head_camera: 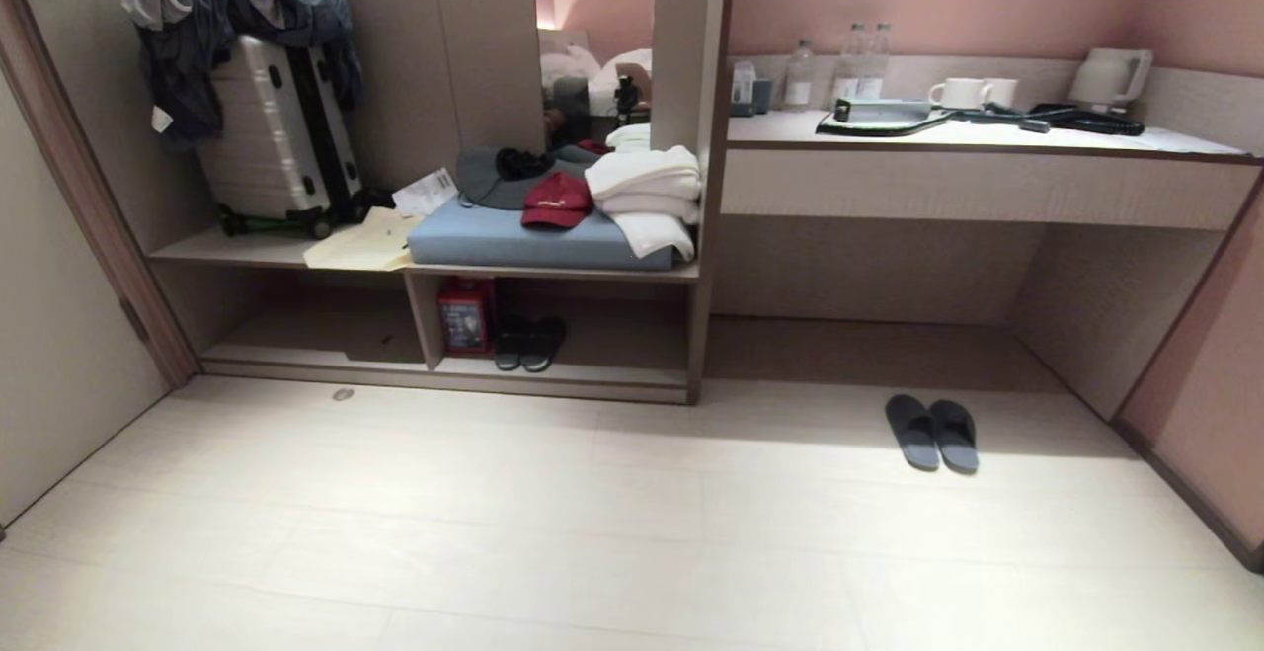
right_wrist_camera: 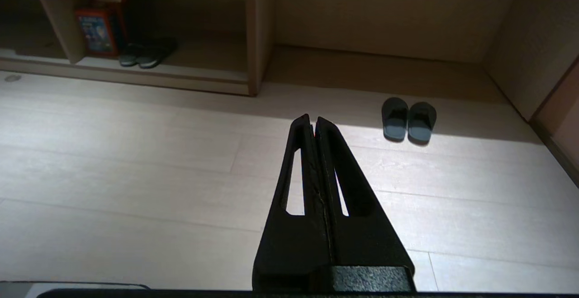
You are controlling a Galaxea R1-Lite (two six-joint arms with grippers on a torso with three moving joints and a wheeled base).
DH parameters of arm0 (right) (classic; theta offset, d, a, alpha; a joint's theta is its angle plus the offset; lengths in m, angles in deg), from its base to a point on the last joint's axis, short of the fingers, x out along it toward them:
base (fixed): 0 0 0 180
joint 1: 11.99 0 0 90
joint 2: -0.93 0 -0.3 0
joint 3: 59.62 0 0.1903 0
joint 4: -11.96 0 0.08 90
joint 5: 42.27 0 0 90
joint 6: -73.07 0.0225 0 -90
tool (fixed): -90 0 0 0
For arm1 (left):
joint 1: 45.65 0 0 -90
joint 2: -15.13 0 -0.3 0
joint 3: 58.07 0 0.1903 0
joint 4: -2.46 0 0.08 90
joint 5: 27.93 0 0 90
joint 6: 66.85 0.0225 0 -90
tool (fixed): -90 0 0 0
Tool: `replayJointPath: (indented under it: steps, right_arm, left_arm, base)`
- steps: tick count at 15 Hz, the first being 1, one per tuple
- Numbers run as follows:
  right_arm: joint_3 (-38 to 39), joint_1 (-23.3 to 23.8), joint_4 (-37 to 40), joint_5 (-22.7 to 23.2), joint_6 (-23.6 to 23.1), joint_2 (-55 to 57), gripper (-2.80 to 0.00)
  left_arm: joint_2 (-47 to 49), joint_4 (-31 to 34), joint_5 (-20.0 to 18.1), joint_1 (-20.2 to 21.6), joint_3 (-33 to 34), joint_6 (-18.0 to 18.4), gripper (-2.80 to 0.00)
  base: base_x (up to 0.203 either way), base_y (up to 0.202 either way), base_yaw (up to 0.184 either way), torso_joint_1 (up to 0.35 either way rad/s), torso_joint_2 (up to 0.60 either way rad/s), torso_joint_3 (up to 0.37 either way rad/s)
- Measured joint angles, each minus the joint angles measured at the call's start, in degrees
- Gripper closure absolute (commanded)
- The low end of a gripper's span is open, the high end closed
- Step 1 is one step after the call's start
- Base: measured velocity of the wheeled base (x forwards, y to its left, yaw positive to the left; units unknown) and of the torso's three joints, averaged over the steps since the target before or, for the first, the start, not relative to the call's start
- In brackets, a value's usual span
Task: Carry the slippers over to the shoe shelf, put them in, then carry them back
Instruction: Pick up the slippers on the floor
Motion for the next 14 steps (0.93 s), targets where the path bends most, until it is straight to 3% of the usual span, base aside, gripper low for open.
replayJointPath:
  steps: [14]
  right_arm:
    - [0.0,0.0,-0.06,0.01,0.0,0.0,0.0]
  left_arm:
    - [0.0,0.02,0.02,0.02,0.0,0.0,0.0]
  base:
    - [0.195,0.0,0.0,0.003,0.0,0.002]
